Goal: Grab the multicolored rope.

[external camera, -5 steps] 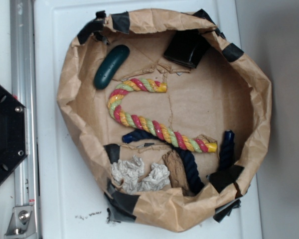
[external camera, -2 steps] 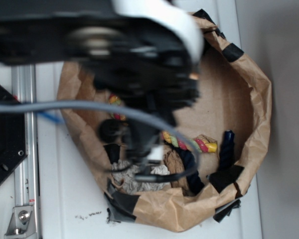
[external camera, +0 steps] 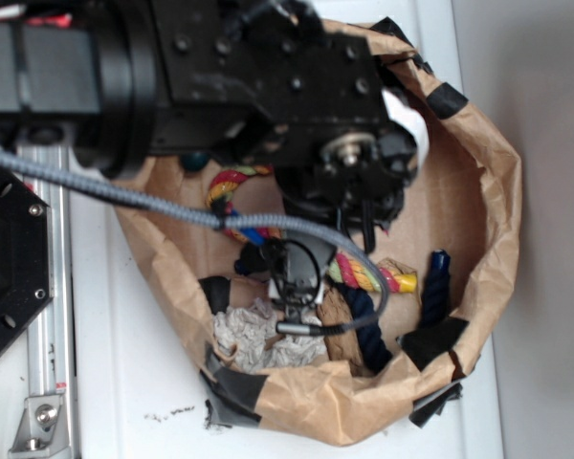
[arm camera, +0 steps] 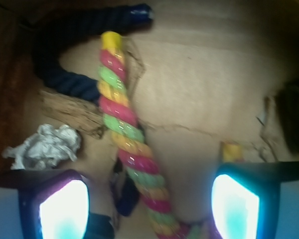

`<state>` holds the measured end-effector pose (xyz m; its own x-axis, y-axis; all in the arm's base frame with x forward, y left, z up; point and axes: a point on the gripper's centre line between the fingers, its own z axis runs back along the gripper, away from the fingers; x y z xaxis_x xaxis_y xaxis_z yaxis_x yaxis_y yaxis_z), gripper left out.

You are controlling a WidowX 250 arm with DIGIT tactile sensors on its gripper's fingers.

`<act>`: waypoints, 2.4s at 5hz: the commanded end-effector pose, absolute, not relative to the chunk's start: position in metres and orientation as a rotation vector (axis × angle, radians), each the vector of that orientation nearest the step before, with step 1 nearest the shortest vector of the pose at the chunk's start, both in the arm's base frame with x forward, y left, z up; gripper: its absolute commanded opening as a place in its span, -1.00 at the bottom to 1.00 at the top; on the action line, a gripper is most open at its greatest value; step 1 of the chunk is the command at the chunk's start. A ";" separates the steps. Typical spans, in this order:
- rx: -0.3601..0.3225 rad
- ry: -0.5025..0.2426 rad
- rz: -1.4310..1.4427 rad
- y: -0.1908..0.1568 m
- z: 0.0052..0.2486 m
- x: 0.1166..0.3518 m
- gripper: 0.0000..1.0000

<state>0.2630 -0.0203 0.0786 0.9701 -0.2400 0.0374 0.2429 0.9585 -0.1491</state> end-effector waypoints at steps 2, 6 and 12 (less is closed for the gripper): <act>-0.124 0.072 -0.263 -0.056 0.055 0.292 1.00; 0.007 0.230 -0.322 -0.102 0.029 0.271 -1.00; -0.026 -0.269 0.023 -0.019 0.209 0.281 -1.00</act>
